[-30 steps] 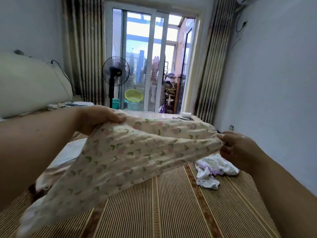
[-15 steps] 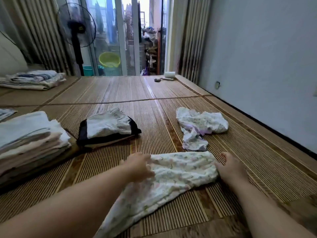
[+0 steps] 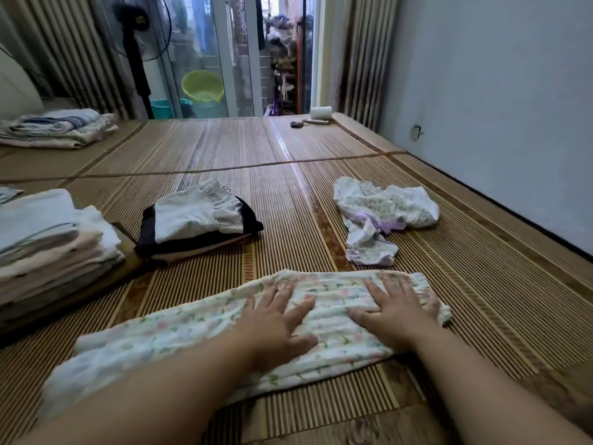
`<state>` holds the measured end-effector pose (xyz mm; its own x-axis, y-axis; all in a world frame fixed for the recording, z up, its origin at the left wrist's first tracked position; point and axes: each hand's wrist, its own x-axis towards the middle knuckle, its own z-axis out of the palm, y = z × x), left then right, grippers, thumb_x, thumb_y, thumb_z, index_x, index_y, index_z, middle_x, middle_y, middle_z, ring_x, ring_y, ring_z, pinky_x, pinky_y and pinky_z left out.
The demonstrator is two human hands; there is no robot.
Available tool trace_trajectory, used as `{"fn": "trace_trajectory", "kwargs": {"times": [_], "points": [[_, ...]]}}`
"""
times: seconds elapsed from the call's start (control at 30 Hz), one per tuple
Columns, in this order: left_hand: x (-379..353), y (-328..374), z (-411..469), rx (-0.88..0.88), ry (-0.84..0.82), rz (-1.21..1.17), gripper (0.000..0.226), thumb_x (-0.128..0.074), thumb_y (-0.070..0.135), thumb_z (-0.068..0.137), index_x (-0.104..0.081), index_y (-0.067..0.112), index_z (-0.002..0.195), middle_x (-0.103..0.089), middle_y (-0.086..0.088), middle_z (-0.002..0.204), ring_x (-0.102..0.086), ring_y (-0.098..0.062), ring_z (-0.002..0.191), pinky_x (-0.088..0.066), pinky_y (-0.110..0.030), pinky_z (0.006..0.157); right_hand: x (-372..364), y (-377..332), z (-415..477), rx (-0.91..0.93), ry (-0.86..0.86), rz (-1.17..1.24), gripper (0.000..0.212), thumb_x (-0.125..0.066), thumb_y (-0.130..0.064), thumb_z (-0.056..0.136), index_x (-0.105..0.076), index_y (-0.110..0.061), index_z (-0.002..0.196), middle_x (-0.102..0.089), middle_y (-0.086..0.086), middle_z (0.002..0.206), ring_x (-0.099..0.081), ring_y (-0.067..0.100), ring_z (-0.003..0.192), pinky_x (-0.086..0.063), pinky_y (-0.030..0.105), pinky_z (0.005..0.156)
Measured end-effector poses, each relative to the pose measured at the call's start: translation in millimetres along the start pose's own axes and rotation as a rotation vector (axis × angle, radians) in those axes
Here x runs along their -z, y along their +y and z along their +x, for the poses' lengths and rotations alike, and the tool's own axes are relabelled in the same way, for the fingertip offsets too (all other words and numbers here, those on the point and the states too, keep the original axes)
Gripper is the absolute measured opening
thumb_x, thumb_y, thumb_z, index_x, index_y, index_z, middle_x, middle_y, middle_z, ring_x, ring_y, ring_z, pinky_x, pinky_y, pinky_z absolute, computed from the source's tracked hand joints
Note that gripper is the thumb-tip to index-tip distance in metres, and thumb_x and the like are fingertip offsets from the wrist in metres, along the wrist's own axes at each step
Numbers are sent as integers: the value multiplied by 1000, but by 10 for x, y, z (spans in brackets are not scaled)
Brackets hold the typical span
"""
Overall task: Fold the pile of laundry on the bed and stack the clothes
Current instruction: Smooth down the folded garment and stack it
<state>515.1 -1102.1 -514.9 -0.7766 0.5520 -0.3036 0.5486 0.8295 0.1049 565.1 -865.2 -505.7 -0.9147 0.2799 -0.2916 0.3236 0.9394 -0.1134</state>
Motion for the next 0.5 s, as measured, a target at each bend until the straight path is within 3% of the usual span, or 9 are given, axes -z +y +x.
{"fn": "trace_trajectory", "kwargs": {"times": [0.17, 0.27, 0.4, 0.5], "points": [[141, 146, 67, -62, -57, -22, 78, -35, 74, 87, 4, 48, 149, 19, 2, 161, 20, -24, 147, 6, -55, 117, 49, 192, 4, -30, 14, 11, 83, -25, -83, 80, 1, -46, 150, 13, -10, 161, 14, 17, 148, 10, 60, 111], [145, -14, -206, -31, 25, -100, 76, -39, 70, 88, -5, 44, 151, 7, 3, 163, 8, -20, 149, 1, -53, 118, 78, 183, -11, -27, 76, 1, 85, -26, -83, 80, -6, -43, 151, 6, -9, 162, 10, 19, 148, 8, 61, 112], [155, -690, -774, 273, 193, -206, 73, -43, 63, 91, -14, 37, 153, -8, 7, 162, -5, -18, 149, -6, -54, 118, 176, -205, -92, 111, 180, 6, 88, -27, -85, 77, -10, -41, 151, 0, -7, 162, 9, 22, 148, 1, 62, 114], [100, -1306, -1201, 664, 184, -214, 74, -47, 63, 87, -30, 27, 149, -33, -2, 154, -30, -27, 141, -25, -52, 114, 110, -660, -167, 365, 117, -101, 125, 2, -102, 41, -9, -43, 150, 0, -11, 162, 6, 14, 148, -6, 56, 116]]}}
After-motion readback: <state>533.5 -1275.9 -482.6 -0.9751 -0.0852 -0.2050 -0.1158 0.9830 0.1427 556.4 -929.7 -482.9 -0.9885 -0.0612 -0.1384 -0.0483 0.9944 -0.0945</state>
